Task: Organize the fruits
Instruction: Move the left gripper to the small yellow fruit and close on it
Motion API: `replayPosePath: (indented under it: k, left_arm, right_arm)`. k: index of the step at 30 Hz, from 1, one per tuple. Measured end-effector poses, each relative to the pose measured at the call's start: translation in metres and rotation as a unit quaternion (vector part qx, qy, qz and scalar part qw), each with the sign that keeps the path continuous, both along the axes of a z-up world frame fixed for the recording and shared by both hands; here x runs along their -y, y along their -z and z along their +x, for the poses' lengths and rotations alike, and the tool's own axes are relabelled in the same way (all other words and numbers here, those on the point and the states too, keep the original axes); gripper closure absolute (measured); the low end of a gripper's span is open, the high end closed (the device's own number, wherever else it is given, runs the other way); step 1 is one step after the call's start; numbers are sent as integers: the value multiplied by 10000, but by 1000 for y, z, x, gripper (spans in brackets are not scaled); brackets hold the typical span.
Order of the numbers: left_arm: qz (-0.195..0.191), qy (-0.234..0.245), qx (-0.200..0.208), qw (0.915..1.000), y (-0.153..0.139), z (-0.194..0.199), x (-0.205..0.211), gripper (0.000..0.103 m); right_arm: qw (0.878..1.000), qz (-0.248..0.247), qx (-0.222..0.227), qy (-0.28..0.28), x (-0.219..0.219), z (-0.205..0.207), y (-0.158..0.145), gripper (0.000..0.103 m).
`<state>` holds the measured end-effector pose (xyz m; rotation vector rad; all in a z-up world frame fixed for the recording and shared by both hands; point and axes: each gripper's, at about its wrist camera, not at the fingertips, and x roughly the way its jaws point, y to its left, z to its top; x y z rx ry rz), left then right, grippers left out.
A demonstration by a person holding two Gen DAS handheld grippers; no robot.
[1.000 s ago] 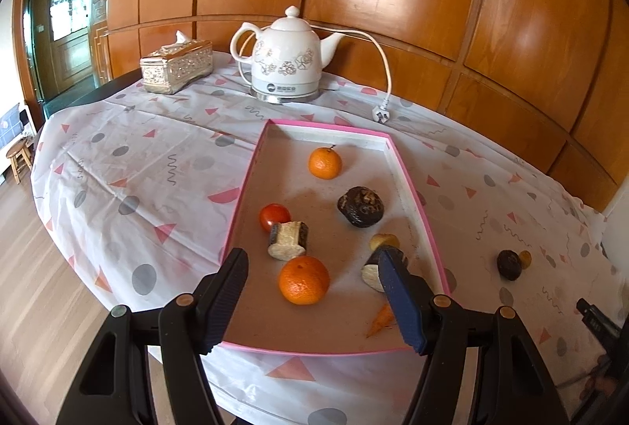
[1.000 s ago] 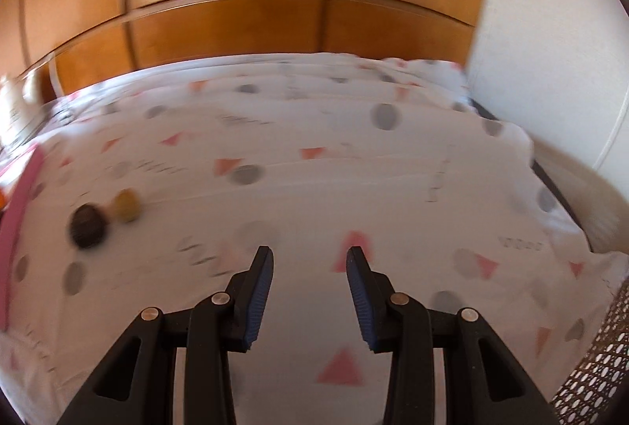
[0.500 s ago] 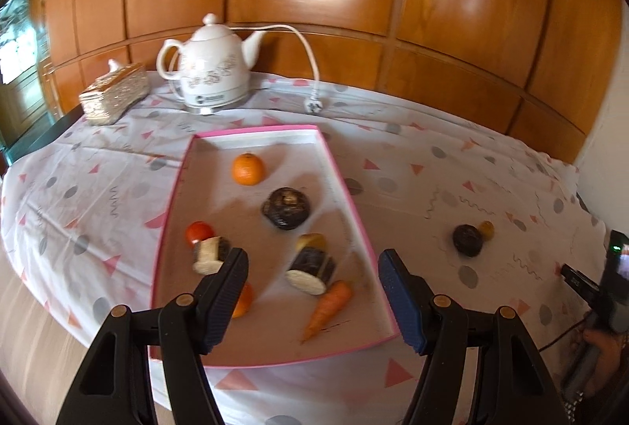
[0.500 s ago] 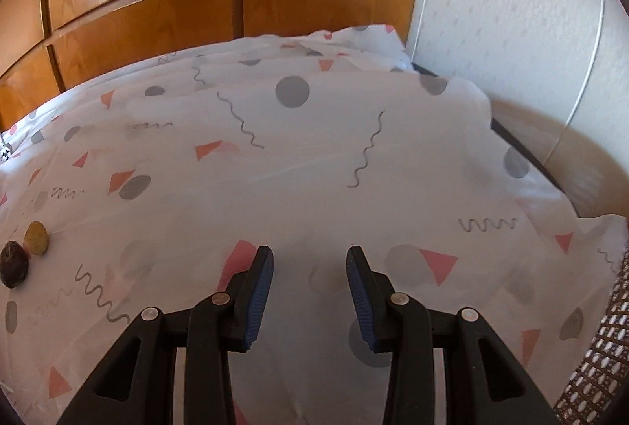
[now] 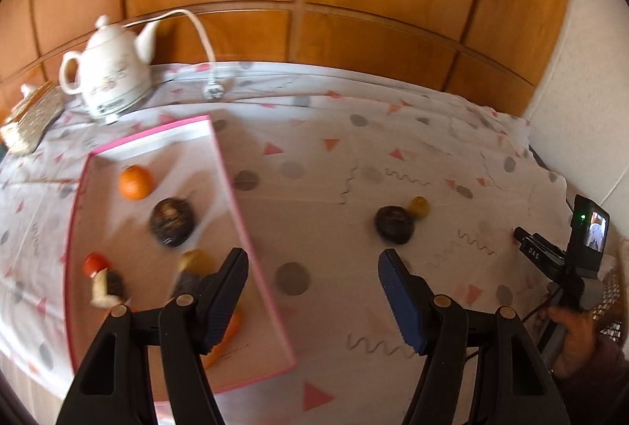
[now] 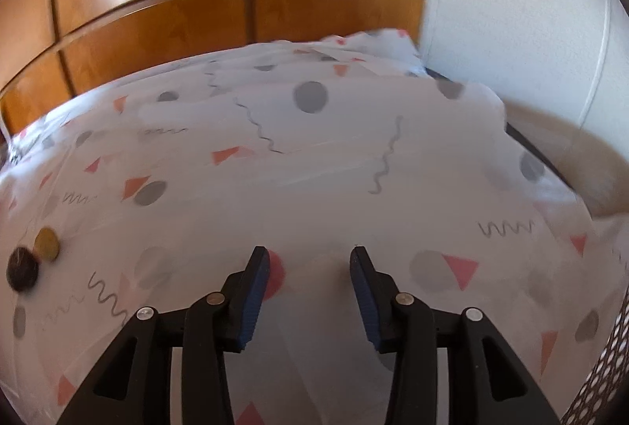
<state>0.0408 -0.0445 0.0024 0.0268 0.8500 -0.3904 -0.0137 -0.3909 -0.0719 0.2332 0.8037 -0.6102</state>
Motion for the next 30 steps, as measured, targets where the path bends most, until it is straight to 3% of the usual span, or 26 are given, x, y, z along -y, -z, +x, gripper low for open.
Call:
replayPosePath:
  k: [5,12,16,19,23,25,26,30]
  left_arm:
    - [113,515,125,9985,-4,15,40,36]
    - [204,1388,-146,9900,11,41,100,65]
    - [455,1740,-344,9831,26,56,136,64]
    - [723,1827,-429,9796,40,66,158,53]
    - [1041,1985,-602,9727,64,77,180,53]
    - [1256,1950,-566,9711,76,80,186,72]
    - [1261,1894,-508,9724,77,80,186,77]
    - [985,1744,-475,9786,72,77,176,78]
  right_arm:
    - [10000,-40,-33,79,-4,2,0,54]
    - [10000,-32,-27,39,-3,3,2,53]
    - [10000,-25,-1,19,-3,2,2,51]
    - [10000,-24,9,5,-3,2,3,50]
    - [10000,-2,30,-10,-3,2,3,49]
    - [10000,1,34,-18,-3,2,3,48]
    - [10000,5,37,-21,-3,2,3,48]
    - [10000,2,47,-31,-4,3,4,47]
